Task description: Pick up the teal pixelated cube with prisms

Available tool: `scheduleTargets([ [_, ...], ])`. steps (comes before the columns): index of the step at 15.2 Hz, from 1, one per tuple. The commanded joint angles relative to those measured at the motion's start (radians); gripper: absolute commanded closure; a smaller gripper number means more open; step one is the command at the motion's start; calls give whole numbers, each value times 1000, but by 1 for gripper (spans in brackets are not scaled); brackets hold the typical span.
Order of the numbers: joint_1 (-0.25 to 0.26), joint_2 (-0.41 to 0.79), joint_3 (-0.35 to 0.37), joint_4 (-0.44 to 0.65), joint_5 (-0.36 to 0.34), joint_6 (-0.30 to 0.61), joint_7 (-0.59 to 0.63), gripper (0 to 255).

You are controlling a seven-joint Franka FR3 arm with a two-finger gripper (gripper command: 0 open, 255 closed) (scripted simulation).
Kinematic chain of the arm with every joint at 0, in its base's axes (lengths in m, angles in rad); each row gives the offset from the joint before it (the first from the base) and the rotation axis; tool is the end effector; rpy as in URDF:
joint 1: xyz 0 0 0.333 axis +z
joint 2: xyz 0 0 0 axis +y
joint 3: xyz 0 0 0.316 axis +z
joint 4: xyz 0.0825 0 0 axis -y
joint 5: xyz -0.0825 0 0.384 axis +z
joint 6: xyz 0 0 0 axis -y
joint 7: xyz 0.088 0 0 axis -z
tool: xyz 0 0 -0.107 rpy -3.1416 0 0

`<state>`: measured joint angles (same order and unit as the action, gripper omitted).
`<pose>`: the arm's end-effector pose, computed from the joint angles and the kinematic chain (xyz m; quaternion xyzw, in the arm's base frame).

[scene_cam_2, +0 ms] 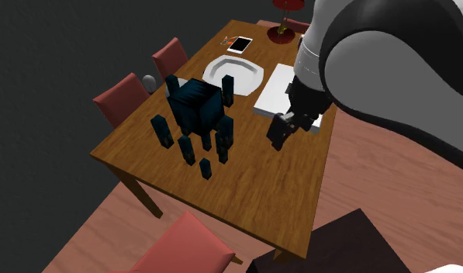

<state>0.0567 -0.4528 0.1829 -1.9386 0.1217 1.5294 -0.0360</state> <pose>0.3876 0.1279 0.6610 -0.9908 -0.1327 -0.0163 0.0225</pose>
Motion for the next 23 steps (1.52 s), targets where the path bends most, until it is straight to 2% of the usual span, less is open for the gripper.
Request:
scheduleTargets([
  [1,10,57,31,82,-5,-13,24,0],
  [6,34,211,110,302,-40,-56,88,0],
  [11,74,386,192,557,-112,-126,160,0],
  [18,70,329,181,393,-91,-16,146,0],
  [20,70,325,180,380,-89,-7,144,0],
  [21,70,323,181,377,-89,-6,145,255],
  [23,70,324,181,379,-89,-6,145,255],
])
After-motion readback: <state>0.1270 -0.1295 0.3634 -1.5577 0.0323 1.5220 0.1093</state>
